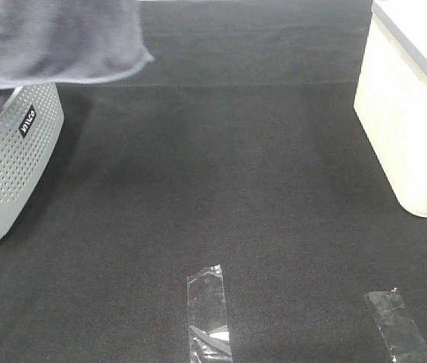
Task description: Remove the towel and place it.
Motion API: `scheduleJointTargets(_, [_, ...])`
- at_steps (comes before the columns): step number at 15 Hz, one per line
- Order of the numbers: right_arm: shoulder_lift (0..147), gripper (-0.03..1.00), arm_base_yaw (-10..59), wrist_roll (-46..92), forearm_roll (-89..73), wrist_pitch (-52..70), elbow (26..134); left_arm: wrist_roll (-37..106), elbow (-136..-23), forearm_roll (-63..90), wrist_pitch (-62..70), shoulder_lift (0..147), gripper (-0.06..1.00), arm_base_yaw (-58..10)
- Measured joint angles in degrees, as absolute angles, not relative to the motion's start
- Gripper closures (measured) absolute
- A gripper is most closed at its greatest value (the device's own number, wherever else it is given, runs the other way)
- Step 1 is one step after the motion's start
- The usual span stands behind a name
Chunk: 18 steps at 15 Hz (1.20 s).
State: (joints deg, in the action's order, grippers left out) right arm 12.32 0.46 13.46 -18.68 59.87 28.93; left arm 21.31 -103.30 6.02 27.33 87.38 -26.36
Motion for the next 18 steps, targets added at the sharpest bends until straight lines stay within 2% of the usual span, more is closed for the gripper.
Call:
scheduleJointTargets(3, [22.46, 0.2, 0.46, 25.84, -30.37, 52.37, 29.22, 22.23, -103.3, 6.07, 27.33, 87.38, 0.94, -33.06])
scheduleJointTargets(6, [33.35, 0.2, 0.46, 45.72, -48.36, 46.29, 29.34, 22.23, -103.3, 6.13, 27.33, 87.38, 0.94, -37.7])
scheduleJointTargets(12, [57.41, 0.2, 1.03, 82.91, -77.23, 47.1, 30.94, 22.29, -103.3, 10.66, 31.86, 87.38, 0.94, -41.2])
scheduleJointTargets(14, [64.06, 0.2, 5.27, 89.73, -81.19, 47.27, 32.83, 22.29, -103.3, 13.46, 32.43, 87.38, 0.94, -41.2])
scheduleJointTargets(18, [73.85, 0.2, 14.5, 90.87, -82.1, 44.12, 39.36, 22.29, -103.3, 17.93, 34.43, 87.26, 0.94, -41.2])
